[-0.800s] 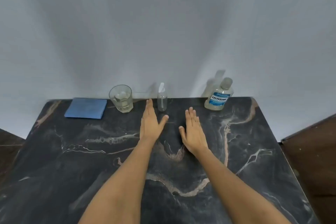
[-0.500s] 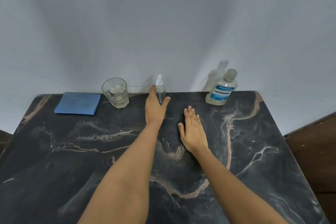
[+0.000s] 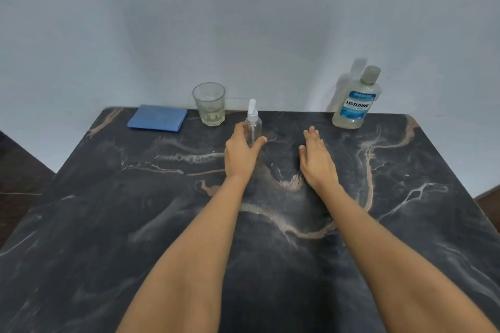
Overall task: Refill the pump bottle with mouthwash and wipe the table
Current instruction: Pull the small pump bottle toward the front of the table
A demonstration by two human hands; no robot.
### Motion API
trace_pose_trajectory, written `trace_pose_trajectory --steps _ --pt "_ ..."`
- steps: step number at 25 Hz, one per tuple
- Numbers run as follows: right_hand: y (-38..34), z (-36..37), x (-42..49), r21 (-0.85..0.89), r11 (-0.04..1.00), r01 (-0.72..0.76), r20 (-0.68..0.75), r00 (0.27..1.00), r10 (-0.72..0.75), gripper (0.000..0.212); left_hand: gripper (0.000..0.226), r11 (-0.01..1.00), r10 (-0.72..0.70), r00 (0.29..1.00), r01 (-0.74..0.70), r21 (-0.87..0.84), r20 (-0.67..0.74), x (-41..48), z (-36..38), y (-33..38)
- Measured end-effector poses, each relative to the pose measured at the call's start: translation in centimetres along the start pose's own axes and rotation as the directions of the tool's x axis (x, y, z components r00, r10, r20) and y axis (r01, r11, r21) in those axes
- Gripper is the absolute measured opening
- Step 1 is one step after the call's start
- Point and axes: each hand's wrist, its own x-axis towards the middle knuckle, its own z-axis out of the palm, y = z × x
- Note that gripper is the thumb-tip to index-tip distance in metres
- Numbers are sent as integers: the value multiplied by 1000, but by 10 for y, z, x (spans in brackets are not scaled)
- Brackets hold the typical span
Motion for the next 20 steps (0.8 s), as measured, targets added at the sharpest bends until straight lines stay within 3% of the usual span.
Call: trace_pose_trajectory --steps 13,20 --pt "-49 -14 -197 53 998 19 13 1000 -20 48 47 999 -11 999 12 35 -45 -198 -89 -3" --pt "-54 -18 -238 62 998 18 4 1000 -18 47 50 998 3 995 3 65 -103 -245 -96 -4"
